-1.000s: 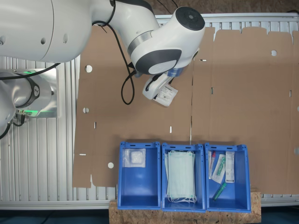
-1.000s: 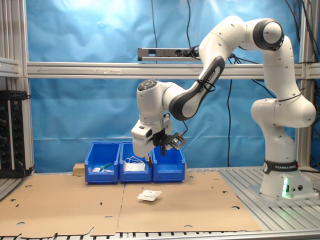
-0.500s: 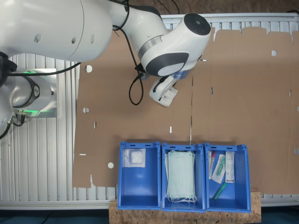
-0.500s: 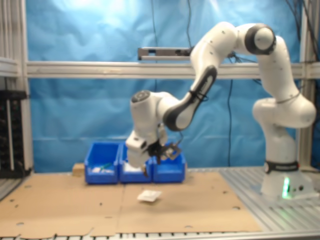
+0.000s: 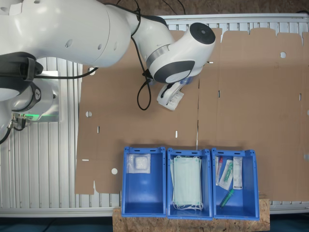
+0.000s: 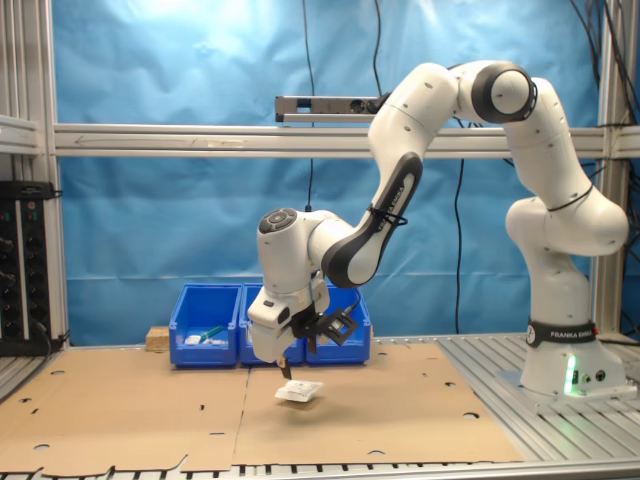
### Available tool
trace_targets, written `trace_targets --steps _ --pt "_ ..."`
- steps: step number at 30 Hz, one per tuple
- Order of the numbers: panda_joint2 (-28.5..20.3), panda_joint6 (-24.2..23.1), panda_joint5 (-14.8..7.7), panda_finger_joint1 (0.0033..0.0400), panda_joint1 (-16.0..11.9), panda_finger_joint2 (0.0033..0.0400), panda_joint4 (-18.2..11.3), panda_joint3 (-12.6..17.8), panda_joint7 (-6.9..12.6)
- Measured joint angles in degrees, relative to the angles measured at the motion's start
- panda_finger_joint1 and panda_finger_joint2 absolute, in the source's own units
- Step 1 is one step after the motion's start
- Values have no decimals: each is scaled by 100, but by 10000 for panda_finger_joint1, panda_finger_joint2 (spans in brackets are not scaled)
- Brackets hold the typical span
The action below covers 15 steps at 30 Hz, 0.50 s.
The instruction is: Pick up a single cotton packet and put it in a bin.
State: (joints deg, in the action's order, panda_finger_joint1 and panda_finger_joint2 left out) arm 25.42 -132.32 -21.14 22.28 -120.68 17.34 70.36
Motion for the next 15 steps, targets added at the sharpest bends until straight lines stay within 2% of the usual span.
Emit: trace_targets --steps 15 --pt "388 -366 0 400 -274 400 154 -225 0"
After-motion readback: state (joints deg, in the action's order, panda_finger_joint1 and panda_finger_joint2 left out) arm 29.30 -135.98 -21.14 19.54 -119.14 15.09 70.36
